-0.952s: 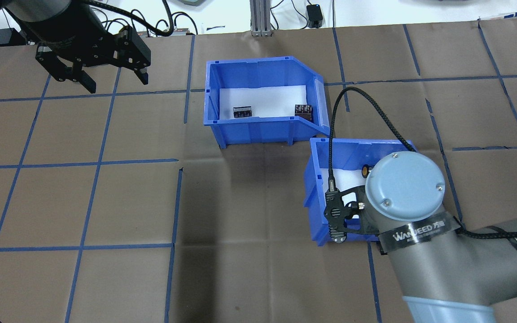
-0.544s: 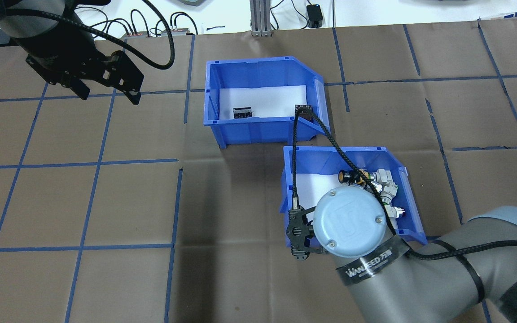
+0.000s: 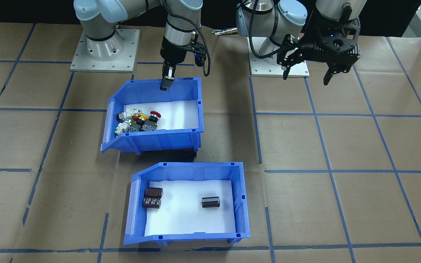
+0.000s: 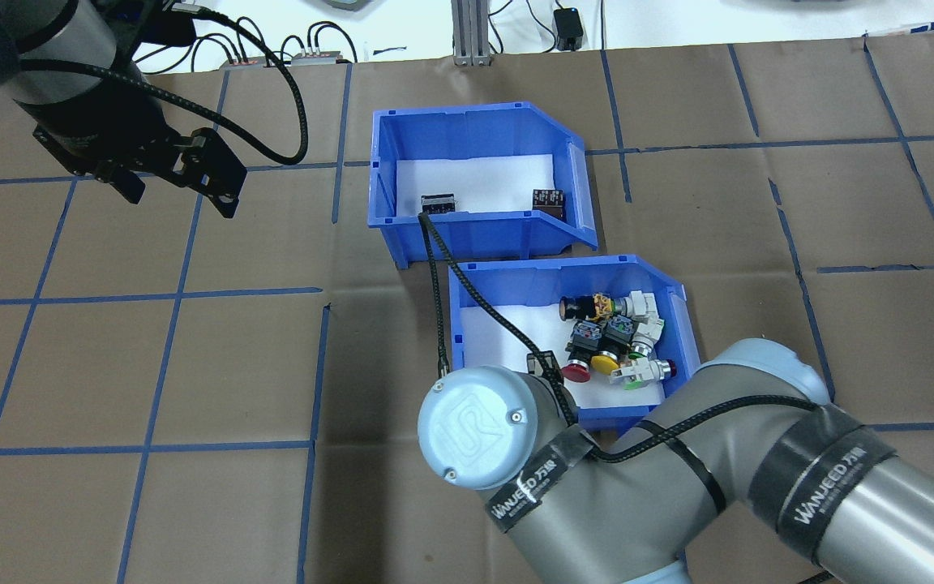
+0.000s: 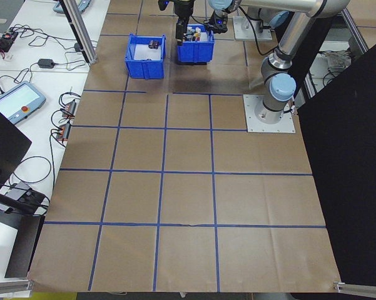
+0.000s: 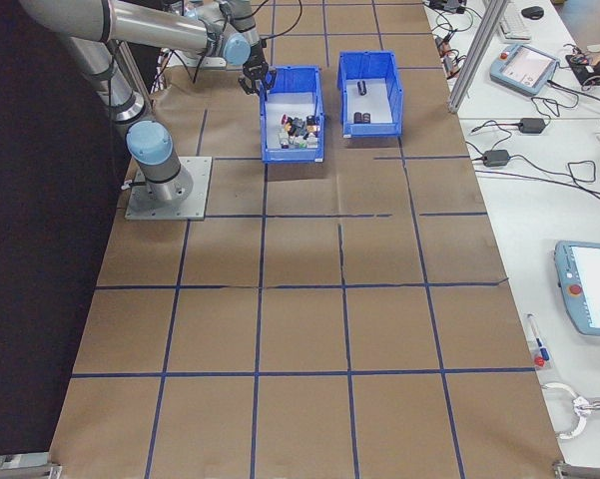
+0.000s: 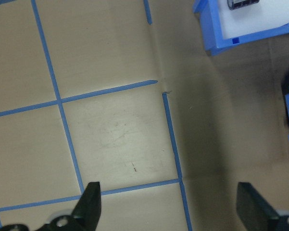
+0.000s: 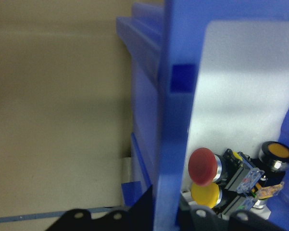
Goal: Place battery box in front
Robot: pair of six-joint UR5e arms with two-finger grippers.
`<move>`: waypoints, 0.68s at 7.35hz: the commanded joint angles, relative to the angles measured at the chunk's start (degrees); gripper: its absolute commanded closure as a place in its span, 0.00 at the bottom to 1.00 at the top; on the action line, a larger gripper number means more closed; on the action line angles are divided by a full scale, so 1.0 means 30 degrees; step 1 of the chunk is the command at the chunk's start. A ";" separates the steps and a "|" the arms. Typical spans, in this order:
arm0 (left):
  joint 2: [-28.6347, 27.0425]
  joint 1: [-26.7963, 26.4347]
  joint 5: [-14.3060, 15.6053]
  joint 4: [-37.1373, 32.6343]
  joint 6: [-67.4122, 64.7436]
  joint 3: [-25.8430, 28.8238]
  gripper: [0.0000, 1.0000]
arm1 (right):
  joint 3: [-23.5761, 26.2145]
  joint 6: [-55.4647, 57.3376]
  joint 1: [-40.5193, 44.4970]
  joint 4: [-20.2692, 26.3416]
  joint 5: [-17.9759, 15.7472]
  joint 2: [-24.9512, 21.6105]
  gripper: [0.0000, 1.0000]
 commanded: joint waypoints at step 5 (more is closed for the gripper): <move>0.0034 0.0001 0.0054 0.0001 0.0001 -0.0011 0.00 | -0.1006 0.1595 0.1008 0.0269 0.0032 0.1576 0.12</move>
